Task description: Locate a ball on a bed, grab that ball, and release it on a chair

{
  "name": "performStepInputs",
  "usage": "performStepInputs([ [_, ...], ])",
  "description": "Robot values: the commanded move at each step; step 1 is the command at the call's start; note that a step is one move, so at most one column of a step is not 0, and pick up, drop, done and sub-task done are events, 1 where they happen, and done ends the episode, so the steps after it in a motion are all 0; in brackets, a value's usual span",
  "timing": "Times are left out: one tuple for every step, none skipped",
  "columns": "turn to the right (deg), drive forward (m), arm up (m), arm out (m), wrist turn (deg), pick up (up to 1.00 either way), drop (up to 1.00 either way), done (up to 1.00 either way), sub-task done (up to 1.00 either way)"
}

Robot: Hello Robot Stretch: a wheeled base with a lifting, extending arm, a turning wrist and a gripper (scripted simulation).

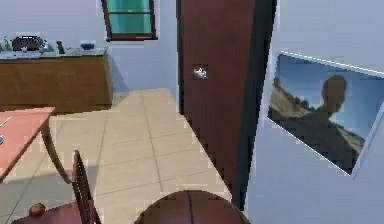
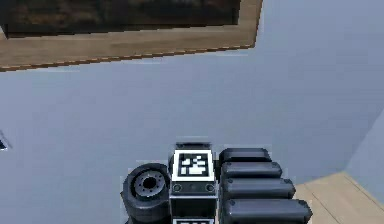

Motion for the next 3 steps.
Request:
performStepInputs([
  [-30.0, 0.00, 0.00, 0.00, 0.0, 0.00, 0.00, 0.00, 0.00],
  [0.0, 0.55, 0.00, 0.00, 0.0, 0.00, 0.00, 0.00, 0.00],
  [-6.0, 0.00, 0.00, 0.00, 0.0, 0.00, 0.00, 0.00, 0.00],
])
